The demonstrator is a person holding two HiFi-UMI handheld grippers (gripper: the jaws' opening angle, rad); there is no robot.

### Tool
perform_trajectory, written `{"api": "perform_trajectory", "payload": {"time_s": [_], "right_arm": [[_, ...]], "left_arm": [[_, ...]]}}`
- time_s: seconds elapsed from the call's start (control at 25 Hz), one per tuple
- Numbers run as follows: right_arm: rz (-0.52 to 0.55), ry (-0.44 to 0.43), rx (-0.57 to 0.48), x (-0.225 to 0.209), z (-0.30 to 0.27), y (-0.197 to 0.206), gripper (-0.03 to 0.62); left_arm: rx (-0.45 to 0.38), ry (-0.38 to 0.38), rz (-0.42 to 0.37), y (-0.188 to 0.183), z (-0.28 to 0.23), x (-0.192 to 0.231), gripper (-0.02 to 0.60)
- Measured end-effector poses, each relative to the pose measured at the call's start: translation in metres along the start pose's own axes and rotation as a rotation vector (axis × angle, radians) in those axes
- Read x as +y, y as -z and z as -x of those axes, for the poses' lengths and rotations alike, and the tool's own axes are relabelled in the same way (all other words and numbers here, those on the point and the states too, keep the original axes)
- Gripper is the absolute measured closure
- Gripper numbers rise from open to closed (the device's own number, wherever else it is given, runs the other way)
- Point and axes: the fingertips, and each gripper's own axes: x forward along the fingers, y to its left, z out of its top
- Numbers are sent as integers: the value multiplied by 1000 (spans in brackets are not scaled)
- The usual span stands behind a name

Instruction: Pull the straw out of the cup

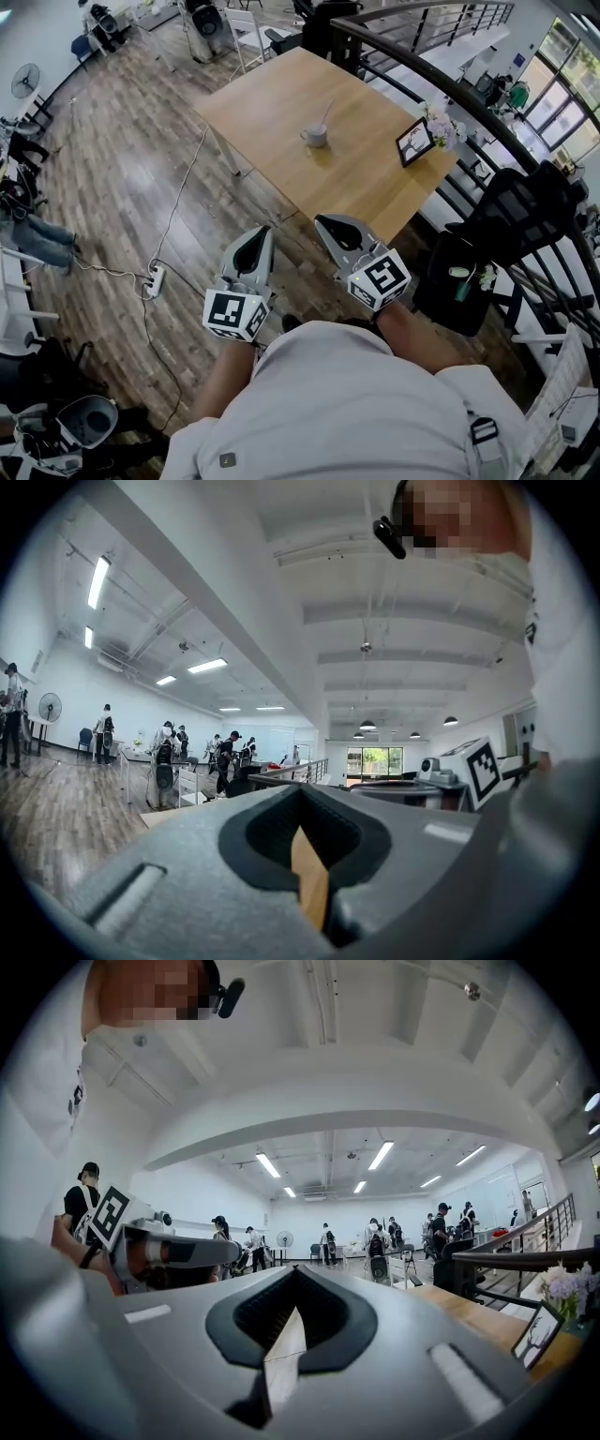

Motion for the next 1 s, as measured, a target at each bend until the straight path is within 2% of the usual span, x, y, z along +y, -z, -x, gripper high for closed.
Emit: {"api": "perform_trajectory", "payload": {"time_s": [0.2, 0.44, 0.64, 0.8, 1.0], "right_arm": [[1, 14, 19, 11, -36, 11, 585], [-16, 39, 37, -11, -60, 20, 585], [-42, 58, 36, -52, -76, 29, 585], [-21, 82, 30, -96, -86, 27, 585], [-42, 128, 15, -157, -86, 21, 585]], "left_arm": [[7, 10, 2, 7, 3, 45, 578], [26, 31, 29, 14, -21, 71, 578], [48, 45, 6, 18, -59, 84, 578], [71, 69, -9, 23, -108, 91, 578], [78, 124, 60, 23, -171, 84, 578]]}}
